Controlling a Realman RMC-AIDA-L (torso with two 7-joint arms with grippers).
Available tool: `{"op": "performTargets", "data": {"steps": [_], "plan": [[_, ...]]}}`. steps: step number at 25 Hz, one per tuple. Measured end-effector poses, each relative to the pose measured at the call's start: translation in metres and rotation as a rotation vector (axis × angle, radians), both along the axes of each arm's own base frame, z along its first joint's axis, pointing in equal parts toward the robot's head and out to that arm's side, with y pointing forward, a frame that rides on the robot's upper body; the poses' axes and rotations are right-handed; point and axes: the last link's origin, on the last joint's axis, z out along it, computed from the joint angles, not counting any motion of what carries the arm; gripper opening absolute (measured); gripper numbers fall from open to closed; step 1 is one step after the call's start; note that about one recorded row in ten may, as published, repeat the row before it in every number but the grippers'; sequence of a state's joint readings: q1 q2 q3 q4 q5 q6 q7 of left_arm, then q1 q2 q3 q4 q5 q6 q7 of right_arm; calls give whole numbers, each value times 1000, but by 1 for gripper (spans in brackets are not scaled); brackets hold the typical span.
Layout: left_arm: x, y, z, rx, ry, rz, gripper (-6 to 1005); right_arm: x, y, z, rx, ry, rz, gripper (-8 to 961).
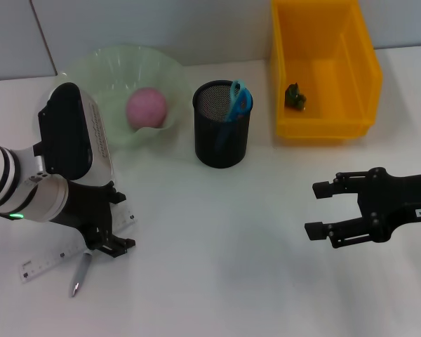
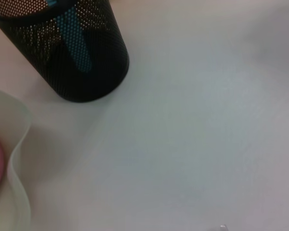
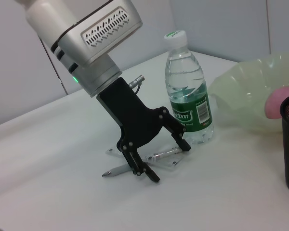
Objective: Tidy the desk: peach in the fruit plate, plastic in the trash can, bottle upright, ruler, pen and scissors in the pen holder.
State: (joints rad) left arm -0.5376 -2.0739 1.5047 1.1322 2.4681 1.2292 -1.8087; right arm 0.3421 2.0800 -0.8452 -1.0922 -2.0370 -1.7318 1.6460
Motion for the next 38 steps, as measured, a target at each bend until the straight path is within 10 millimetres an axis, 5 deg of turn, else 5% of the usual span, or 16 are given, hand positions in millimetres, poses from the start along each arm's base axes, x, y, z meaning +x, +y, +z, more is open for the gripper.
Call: {"op": "performTargets", "data": {"steps": [16,38], "plan": [[0,2,0,8,6,1,755,2,-1,-2,-8,3,-11,821],[-1,2,0,11,28,-15,481,2,0,-3,-12,-6,-9,818]]}}
